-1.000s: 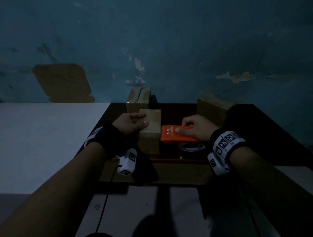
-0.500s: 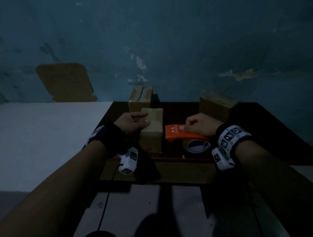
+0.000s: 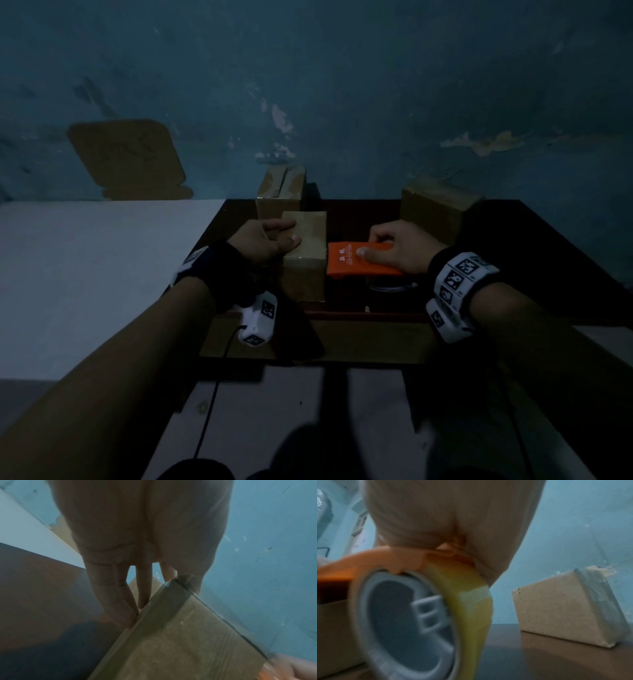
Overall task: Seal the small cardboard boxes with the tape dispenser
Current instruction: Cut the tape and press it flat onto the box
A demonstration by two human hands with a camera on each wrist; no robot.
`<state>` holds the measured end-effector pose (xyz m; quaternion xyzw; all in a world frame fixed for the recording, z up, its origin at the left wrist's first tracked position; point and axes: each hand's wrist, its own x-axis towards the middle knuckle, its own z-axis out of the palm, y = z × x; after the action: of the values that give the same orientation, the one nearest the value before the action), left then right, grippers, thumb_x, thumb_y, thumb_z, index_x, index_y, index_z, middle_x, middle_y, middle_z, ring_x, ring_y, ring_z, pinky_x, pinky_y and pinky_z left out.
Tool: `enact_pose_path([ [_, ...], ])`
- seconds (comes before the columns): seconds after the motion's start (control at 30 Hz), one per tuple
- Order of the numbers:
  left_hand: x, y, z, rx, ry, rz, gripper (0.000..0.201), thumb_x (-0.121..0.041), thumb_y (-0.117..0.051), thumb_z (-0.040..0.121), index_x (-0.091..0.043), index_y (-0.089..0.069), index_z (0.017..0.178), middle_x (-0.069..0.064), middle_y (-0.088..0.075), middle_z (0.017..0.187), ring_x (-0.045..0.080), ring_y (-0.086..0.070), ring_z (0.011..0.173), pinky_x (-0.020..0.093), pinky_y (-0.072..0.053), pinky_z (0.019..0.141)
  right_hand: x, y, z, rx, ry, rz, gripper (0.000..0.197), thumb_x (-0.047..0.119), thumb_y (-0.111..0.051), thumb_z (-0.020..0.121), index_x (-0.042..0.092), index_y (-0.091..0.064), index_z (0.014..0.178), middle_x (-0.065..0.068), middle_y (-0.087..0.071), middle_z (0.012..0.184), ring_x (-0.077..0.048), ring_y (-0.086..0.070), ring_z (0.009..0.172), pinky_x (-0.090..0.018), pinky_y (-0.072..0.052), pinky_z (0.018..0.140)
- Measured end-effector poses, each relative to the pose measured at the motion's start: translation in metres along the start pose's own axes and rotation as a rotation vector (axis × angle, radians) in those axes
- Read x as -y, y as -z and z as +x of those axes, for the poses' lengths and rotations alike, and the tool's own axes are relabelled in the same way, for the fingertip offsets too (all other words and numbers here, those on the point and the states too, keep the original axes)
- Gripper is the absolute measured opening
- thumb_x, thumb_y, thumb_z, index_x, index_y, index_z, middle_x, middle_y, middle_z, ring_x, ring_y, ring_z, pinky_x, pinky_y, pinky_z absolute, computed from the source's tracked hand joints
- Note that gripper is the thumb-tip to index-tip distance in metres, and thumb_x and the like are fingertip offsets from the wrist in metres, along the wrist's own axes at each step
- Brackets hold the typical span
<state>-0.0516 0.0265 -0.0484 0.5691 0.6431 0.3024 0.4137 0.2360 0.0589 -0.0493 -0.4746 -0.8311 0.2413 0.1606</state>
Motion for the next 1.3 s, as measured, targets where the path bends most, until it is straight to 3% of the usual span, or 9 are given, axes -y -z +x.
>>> enact_pose_path([
  [0.17,0.0,0.0,0.002,-0.004,-0.005,0.015,0.049,-0.038,-0.07,0.084,-0.04,-0.054,0.13,0.005,-0.05,0.133,0.025,-0.058,0.109,0.034,-0.053,0.082,-0.007,-0.006,-0.001,-0.041,0.019,-0.027,0.032,0.065,-0.059,0.08,0.033,-0.059,0.082,0.009,-0.061,0.096,-0.011,-0.059,0.091,-0.035,-0.05,0.076],
  [0.33,0.001,0.0,0.002,-0.019,-0.029,0.018,0.048,-0.041,-0.075,0.079,-0.041,-0.059,0.124,0.005,-0.051,0.137,0.024,-0.055,0.117,0.043,-0.048,0.101,-0.011,-0.007,0.002,-0.043,0.011,-0.088,0.036,0.071,-0.055,0.076,0.035,-0.056,0.081,0.007,-0.059,0.096,-0.012,-0.057,0.09,-0.036,-0.05,0.074],
  [0.5,0.006,0.014,-0.006,-0.034,-0.045,0.055,0.048,-0.038,-0.067,0.087,-0.035,-0.054,0.133,-0.002,-0.043,0.145,0.019,-0.047,0.125,0.029,-0.04,0.1,-0.016,0.009,0.002,0.03,-0.022,-0.385,0.032,0.06,-0.063,0.079,0.029,-0.057,0.079,0.006,-0.061,0.082,-0.013,-0.057,0.08,-0.035,-0.05,0.07],
  [0.6,0.014,0.026,-0.009,-0.04,-0.02,-0.005,0.049,-0.041,-0.067,0.085,-0.038,-0.054,0.133,-0.004,-0.042,0.147,0.019,-0.046,0.127,0.036,-0.038,0.108,-0.031,0.02,-0.002,-0.025,-0.056,-0.23,0.028,0.056,-0.069,0.077,0.029,-0.063,0.082,0.006,-0.065,0.088,-0.011,-0.06,0.084,-0.037,-0.053,0.076],
  [0.7,0.01,0.018,-0.006,-0.075,-0.048,-0.01,0.049,-0.037,-0.067,0.088,-0.031,-0.055,0.134,-0.007,-0.047,0.133,0.013,-0.049,0.116,0.022,-0.043,0.094,-0.038,0.016,0.0,-0.138,-0.095,-0.051,0.025,0.055,-0.07,0.077,0.031,-0.065,0.083,0.007,-0.064,0.096,-0.011,-0.059,0.091,-0.037,-0.051,0.083],
  [0.77,0.004,0.008,0.0,-0.075,-0.078,0.008,0.05,-0.035,-0.068,0.087,-0.027,-0.055,0.134,-0.004,-0.049,0.134,0.012,-0.051,0.115,0.018,-0.042,0.088,-0.038,0.01,0.003,-0.211,-0.1,0.028,0.027,0.058,-0.07,0.076,0.032,-0.065,0.083,0.007,-0.064,0.098,-0.011,-0.059,0.093,-0.036,-0.05,0.083],
  [1.0,0.001,-0.005,0.006,-0.055,-0.065,0.014,0.055,-0.043,-0.074,0.079,-0.033,-0.057,0.13,0.006,-0.051,0.14,0.025,-0.055,0.12,0.043,-0.048,0.101,-0.019,-0.017,0.019,-0.337,-0.116,-0.024,0.028,0.058,-0.063,0.082,0.035,-0.06,0.097,0.003,-0.057,0.099,-0.014,-0.053,0.094,-0.033,-0.048,0.078],
  [1.1,0.002,-0.006,0.005,-0.084,-0.059,0.0,0.056,-0.043,-0.074,0.08,-0.033,-0.056,0.132,0.005,-0.051,0.139,0.025,-0.055,0.119,0.043,-0.048,0.101,-0.02,-0.022,0.021,-0.406,-0.121,-0.042,0.024,0.055,-0.059,0.083,0.035,-0.058,0.096,0.0,-0.062,0.096,-0.018,-0.057,0.094,-0.036,-0.051,0.081],
  [1.3,-0.004,-0.009,0.001,-0.063,-0.046,-0.011,0.054,-0.035,-0.07,0.086,-0.028,-0.052,0.137,0.005,-0.047,0.143,0.022,-0.052,0.12,0.037,-0.046,0.102,-0.012,-0.03,0.017,-0.42,-0.12,-0.157,0.026,0.051,-0.052,0.091,0.029,-0.05,0.106,-0.003,-0.061,0.091,-0.022,-0.06,0.08,-0.031,-0.049,0.064],
])
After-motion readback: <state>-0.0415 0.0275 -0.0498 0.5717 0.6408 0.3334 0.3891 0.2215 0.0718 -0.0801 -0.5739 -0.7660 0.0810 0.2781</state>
